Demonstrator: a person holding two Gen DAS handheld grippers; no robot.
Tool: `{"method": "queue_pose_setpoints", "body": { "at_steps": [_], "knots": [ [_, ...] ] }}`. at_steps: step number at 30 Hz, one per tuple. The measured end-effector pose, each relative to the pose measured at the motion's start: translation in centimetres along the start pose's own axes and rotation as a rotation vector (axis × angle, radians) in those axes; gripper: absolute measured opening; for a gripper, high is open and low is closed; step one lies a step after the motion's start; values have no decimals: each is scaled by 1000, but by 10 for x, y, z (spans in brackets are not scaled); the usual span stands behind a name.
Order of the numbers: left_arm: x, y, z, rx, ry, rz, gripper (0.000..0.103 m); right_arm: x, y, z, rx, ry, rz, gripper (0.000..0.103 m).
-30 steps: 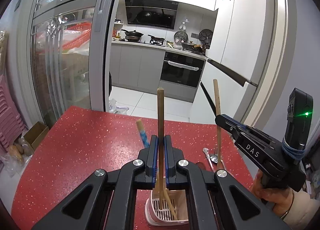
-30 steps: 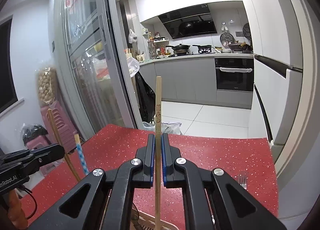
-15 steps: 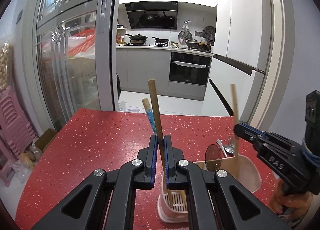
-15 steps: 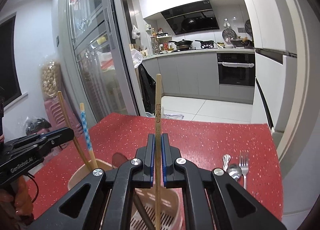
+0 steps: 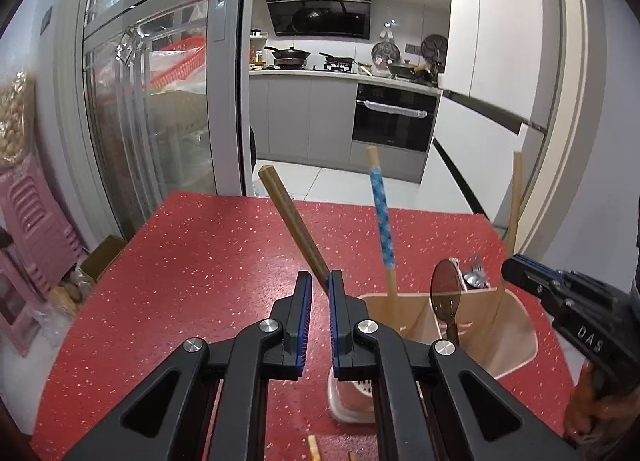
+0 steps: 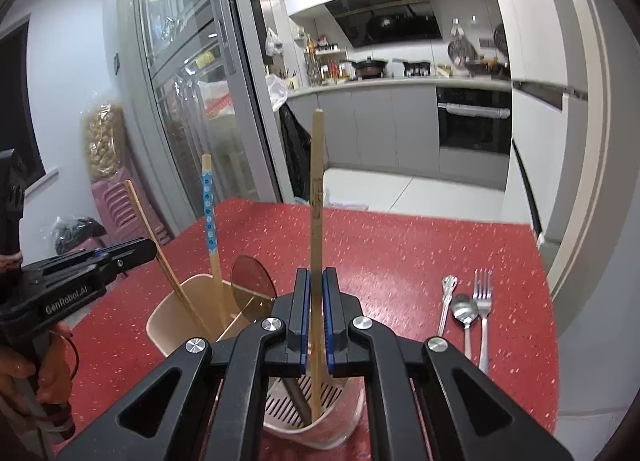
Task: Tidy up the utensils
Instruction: 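Lift both chopsticks and lower them into the beige holder, opening both tools, then move both open tools back over the remaining spoons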
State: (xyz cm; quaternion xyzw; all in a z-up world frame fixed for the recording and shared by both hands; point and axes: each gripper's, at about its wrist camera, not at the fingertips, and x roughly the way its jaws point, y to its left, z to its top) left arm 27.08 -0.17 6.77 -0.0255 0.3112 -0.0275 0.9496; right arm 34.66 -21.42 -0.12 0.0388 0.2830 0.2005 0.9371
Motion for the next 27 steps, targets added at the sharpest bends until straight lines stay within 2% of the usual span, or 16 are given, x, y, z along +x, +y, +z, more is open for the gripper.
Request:
{"method": "queue_pose_setpoints", "body": {
  "at_steps": [6,8,10,13,14,15,17,19,23,27],
  "knots": [
    [-3,5,-4,-21,20,-6,31,0,-1,-5,15,51,3,12],
    [-5,5,-4,-20,20,-8,31,-4,-2,-6,27,50,-1,20],
    [-9,5,-3,-18,14,-13,31,-11,-4,-6,44,41,-2,38],
    [-16,6,-4,-23,5,-21,33,-25,-4,-4,58,19,-2,42],
    [-19,7,-4,-25,14,-26,72,-29,-4,-4,59,18,0,43],
    [-23,8,-6,-32,18,-17,103,-33,-3,-4,59,18,3,44],
    [-29,9,-11,-36,-30,5,103,-43,1,-6,53,22,-2,49],
    [-24,8,-21,-13,-18,1,103,-53,5,-12,52,30,-1,63],
    [-17,9,-49,38,7,25,103,-69,12,-25,78,63,13,80],
    [-5,14,-88,85,71,62,103,-78,18,-44,103,117,-2,81]
  ]
}}
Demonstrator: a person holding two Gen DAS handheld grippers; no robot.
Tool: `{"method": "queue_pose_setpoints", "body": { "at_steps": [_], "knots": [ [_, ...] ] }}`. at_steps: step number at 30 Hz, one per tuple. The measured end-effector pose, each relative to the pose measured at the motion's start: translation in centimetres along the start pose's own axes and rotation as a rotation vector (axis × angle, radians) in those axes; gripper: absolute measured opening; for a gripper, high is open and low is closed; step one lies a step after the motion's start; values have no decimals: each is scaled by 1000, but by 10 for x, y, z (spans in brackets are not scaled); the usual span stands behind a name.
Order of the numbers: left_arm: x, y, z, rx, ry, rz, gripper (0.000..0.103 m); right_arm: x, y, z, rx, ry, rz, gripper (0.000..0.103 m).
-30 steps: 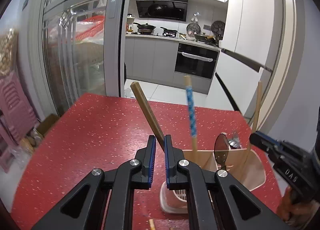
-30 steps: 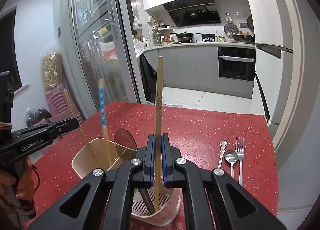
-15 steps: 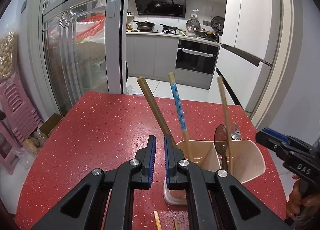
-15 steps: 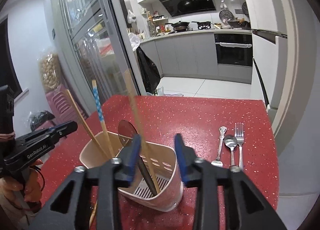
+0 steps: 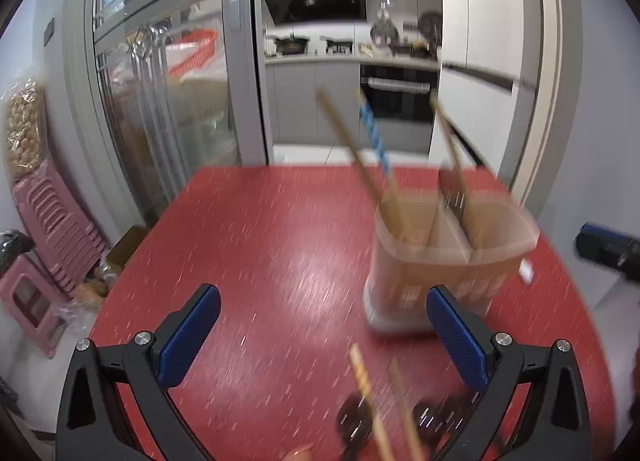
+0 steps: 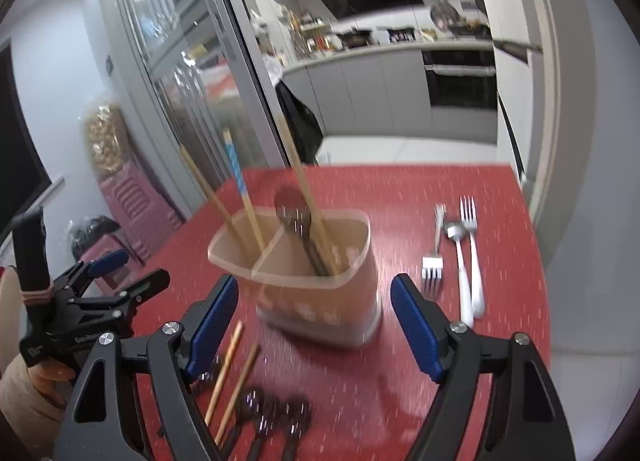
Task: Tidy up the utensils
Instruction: 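Move both open tools back over the remaining spoons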
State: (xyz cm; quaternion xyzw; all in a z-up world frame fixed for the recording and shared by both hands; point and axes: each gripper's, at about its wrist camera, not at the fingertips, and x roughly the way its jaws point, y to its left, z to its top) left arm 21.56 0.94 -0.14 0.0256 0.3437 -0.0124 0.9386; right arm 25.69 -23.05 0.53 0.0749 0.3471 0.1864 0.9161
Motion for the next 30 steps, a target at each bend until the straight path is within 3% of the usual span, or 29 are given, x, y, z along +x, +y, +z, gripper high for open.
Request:
{"method": "queue_pose_setpoints", "body": {
  "at_steps": [6,13,21,30],
  "knots": [
    [33,11,-71,-6,164,-23,103,8,-1,-46,64,145,-28,81],
    [56,3,-134,4,251,-32,103,29,1,-106,113,309,-60,81],
    [74,-2,-161,26,270,-10,103,39,5,-131,128,380,-108,81],
    [94,3,-159,46,289,-26,103,56,19,-132,78,435,-156,75]
  ]
}}
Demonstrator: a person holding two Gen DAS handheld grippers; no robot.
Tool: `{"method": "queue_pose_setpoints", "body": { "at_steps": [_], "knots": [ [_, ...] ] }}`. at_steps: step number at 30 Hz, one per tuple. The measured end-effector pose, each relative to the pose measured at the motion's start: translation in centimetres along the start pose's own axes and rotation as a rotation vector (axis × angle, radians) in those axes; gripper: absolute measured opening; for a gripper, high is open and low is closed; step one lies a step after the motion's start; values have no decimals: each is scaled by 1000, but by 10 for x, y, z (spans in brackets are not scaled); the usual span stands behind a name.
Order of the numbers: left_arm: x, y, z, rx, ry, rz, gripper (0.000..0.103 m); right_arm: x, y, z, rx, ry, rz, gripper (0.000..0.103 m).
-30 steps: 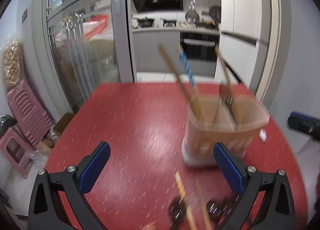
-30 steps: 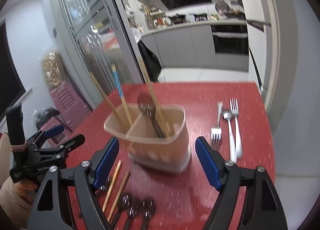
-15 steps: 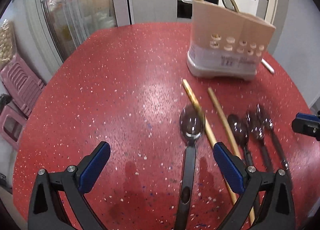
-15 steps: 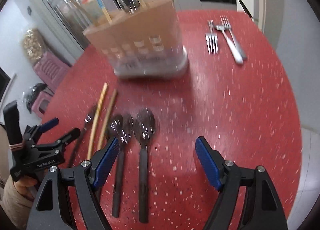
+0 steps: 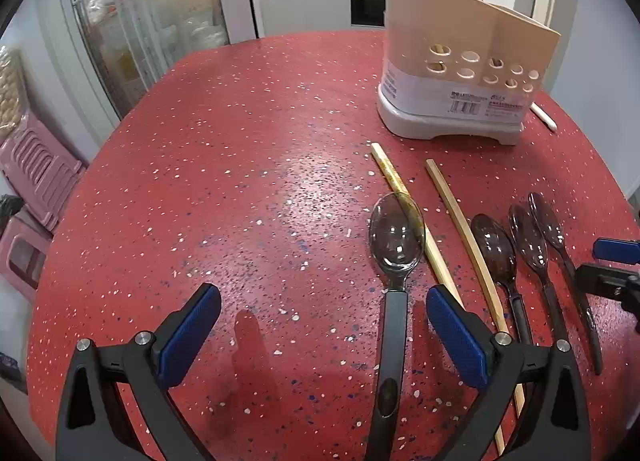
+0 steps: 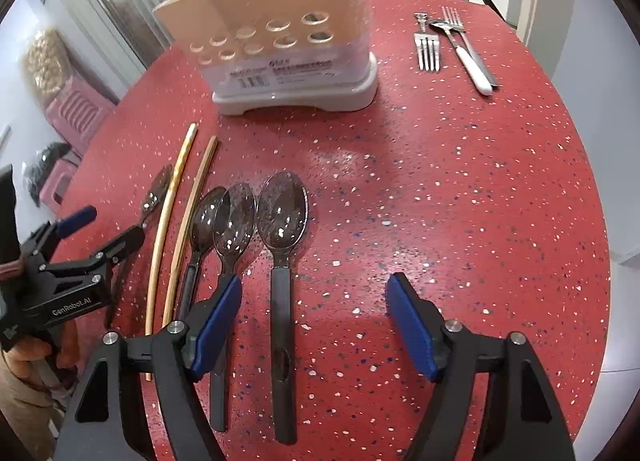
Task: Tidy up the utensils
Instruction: 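Move both open tools back over the remaining spoons, then grasp a dark-handled spoon with the right tool while the left tool grasps another, then carry both spoons to the beige holder and drop them in, opening both tools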
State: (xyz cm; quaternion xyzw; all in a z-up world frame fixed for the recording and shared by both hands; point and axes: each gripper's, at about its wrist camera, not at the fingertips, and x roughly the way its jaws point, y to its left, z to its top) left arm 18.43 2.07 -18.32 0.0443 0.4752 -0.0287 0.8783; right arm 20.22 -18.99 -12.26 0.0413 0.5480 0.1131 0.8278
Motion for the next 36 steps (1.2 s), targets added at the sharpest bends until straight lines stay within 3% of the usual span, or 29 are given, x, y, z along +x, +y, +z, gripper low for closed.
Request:
{"method": "queue_pose_setpoints", "body": {
  "at_steps": [11,15,19,23,25,28,30,36],
  "knots": [
    [-9,2,33,40,46,-30,102,13,29,17,-140,90,-121,58],
    [-16,-5,47,72,64,-70,86,19,34,25,-175,139,-142,57],
    [-17,-10,54,117,93,-65,85,22,40,31,-210,176,-141,53],
    [-16,-8,60,101,138,-112,78,25,42,36,-231,196,-129,50],
    [-16,-7,61,108,146,-116,76,26,43,37,-243,195,-126,41],
    [-19,-12,62,129,151,-140,60,23,53,36,-253,188,-116,20],
    [-22,-17,60,156,151,-154,39,21,53,34,-256,179,-104,13],
    [-31,-18,49,130,106,-143,35,11,42,23,-223,136,-48,13]
  ]
}}
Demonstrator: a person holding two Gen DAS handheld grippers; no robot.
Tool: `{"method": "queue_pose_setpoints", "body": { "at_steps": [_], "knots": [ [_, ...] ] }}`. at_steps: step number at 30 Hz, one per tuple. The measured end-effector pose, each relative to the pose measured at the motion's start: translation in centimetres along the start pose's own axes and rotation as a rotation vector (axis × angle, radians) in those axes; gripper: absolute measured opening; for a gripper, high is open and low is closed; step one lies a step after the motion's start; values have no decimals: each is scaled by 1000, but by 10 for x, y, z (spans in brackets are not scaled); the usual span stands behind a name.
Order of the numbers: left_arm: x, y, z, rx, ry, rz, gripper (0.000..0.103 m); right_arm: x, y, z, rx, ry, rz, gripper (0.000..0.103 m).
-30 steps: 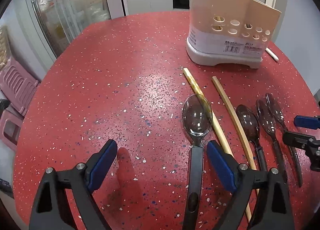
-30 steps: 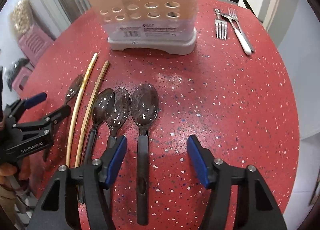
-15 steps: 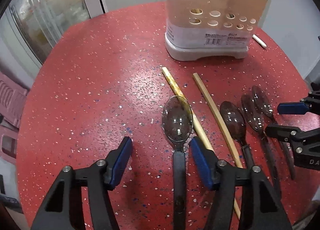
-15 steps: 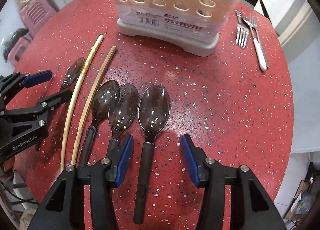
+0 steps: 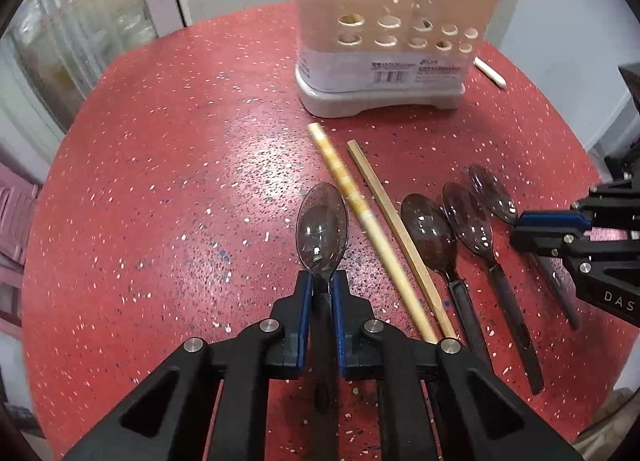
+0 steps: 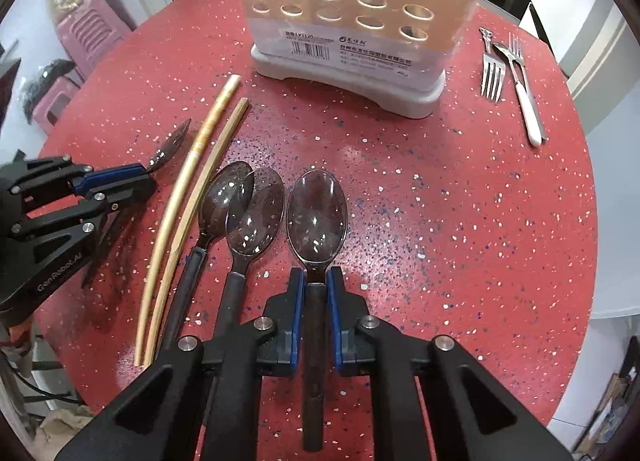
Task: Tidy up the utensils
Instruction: 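Carry both spoons to the beige holder and drop them in, opening both tools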
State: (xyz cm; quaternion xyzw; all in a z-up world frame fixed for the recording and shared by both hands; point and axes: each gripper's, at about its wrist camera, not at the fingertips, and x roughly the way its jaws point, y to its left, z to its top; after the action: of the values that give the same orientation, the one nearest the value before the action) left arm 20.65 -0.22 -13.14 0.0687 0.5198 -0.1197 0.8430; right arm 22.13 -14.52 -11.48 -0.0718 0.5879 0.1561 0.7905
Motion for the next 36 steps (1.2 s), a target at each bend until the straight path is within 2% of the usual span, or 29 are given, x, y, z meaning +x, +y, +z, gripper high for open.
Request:
{"method": "queue_pose_setpoints", "body": {
  "at_steps": [9,18,26,36],
  "knots": [
    [-47,9,-24,-118,-174,4,35,-23,-26,-20,67,-136,105,13],
    [-102,8,-25,-171,-321,-4,35,-70,-44,-25,124,-372,184,13],
    [-142,-2,-6,-189,-427,-14,35,-115,-55,-14,150,-518,193,13],
    [-164,0,56,-228,-545,-34,35,-151,-63,26,137,-626,189,13]
  ]
}}
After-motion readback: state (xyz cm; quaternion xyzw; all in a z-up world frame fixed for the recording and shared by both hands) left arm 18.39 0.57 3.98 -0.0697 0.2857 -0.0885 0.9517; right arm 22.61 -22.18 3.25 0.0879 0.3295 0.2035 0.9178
